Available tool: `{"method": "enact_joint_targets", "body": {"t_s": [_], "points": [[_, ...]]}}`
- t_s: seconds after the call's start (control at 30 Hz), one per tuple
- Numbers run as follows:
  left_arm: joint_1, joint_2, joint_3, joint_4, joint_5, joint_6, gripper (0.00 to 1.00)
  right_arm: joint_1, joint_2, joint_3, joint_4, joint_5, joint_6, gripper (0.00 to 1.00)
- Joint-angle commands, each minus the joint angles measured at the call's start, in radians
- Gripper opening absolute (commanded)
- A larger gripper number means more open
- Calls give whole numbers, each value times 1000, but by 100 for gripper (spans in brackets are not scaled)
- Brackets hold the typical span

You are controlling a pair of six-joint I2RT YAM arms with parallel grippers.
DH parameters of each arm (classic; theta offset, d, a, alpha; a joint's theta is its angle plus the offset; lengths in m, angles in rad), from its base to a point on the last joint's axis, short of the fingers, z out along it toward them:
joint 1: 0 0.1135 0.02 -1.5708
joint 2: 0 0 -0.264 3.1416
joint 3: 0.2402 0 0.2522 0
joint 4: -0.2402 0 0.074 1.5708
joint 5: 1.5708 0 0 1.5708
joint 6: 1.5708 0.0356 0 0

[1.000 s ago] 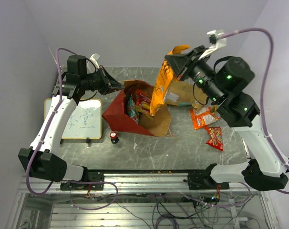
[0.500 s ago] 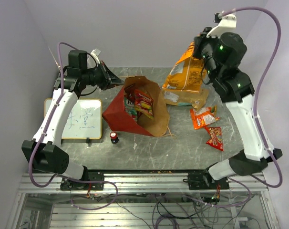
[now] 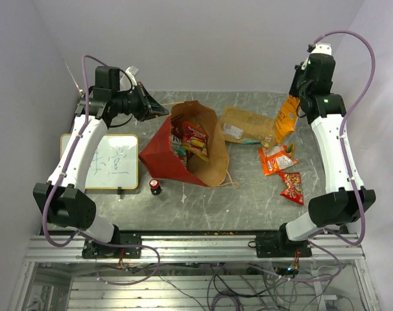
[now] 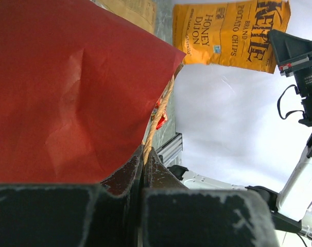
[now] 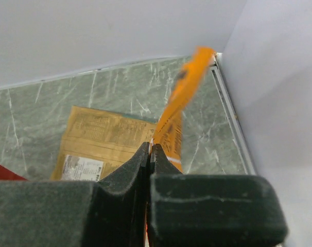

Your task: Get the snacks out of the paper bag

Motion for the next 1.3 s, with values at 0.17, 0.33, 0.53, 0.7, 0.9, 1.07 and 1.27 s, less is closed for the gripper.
{"method": "enact_joint_targets", "body": {"t_s": [0.17, 0.33, 0.53, 0.7, 0.9, 1.07, 1.27], "points": [[12, -10, 13, -15, 48, 15, 7, -5, 55, -93, 65, -116, -24, 0], [12, -13, 21, -45, 49, 29, 7, 6, 154, -144, 155, -191, 8, 0], [12, -28, 14, -57, 43, 25, 7, 62, 333, -48, 122, -307, 57, 0], [12, -44, 5, -65, 44, 23, 7, 115, 425, -55, 191, -330, 71, 0], [12, -72, -8, -73, 32, 18, 7, 160, 571, -2, 173, -347, 67, 0], [12, -83, -3, -87, 20, 21, 7, 183, 641, 46, 177, -380, 77, 29], [12, -98, 1, -95, 17, 15, 7, 166, 662, 127, 62, -586, 110, 70]]}}
